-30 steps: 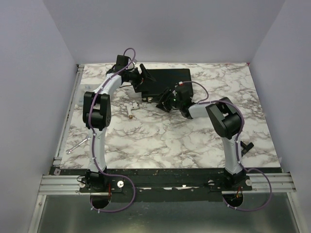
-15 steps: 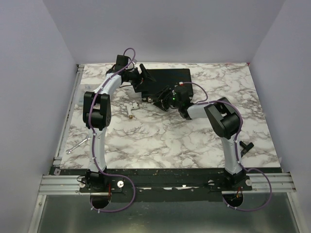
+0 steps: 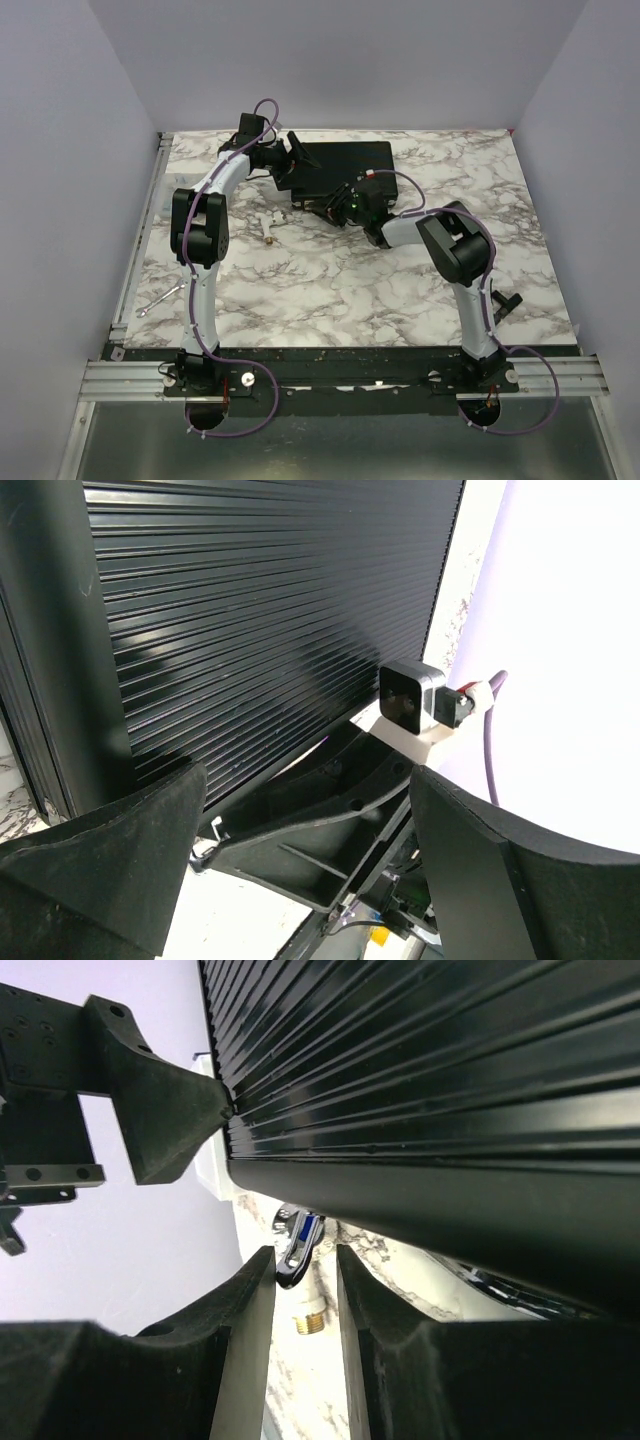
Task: Pack up texas hold em set
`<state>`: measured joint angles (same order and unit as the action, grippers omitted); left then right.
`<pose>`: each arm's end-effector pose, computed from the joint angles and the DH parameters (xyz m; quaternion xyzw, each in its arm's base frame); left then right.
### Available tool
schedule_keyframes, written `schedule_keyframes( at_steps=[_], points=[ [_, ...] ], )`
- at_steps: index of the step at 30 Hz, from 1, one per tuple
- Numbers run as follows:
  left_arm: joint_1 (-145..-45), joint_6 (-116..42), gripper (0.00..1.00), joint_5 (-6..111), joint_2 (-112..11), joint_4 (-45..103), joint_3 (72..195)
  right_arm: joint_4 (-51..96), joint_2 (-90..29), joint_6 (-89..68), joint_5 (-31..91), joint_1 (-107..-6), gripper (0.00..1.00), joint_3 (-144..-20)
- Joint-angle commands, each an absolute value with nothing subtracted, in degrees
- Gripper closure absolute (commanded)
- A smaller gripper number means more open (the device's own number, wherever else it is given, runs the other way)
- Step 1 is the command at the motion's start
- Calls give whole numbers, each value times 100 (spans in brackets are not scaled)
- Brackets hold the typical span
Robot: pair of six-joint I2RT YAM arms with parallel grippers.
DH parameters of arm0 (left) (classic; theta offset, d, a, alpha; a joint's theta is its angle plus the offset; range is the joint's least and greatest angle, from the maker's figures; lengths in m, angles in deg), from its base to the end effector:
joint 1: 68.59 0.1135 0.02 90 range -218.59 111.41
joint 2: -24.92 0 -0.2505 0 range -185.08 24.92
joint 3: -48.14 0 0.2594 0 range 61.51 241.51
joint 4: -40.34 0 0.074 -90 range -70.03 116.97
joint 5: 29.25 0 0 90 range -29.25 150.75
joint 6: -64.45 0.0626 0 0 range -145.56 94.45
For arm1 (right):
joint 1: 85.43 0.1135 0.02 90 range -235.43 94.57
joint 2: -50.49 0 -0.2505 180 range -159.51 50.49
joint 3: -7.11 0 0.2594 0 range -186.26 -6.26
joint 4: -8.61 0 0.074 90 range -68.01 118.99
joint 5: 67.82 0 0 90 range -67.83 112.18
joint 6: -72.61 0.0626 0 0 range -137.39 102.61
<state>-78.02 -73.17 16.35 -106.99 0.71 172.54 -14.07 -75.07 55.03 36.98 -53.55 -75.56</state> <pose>0.5110 -0.1293 0.1790 -0.1515 0.8596 -0.4706 0.1293 0.4008 0.2681 0.0943 0.2127 0.7885 0.5128 0.2647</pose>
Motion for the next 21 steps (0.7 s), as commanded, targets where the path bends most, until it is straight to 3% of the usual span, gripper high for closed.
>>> schedule_keyframes(
  at_steps=[1,14,21],
  points=[
    [-7755,-7196,17,1892,-10920,-174,17296,-763,-7927,5138,3176,-5206,68,-7488],
    [-7749,-7203,16,1891,-10920,-170,17278,105,-8056,4582,2478,-5138,66,-7452],
    [-7749,-7204,15,1915,-10903,-185,17278,688,-7997,4166,2124,-5112,57,-7676]
  ],
)
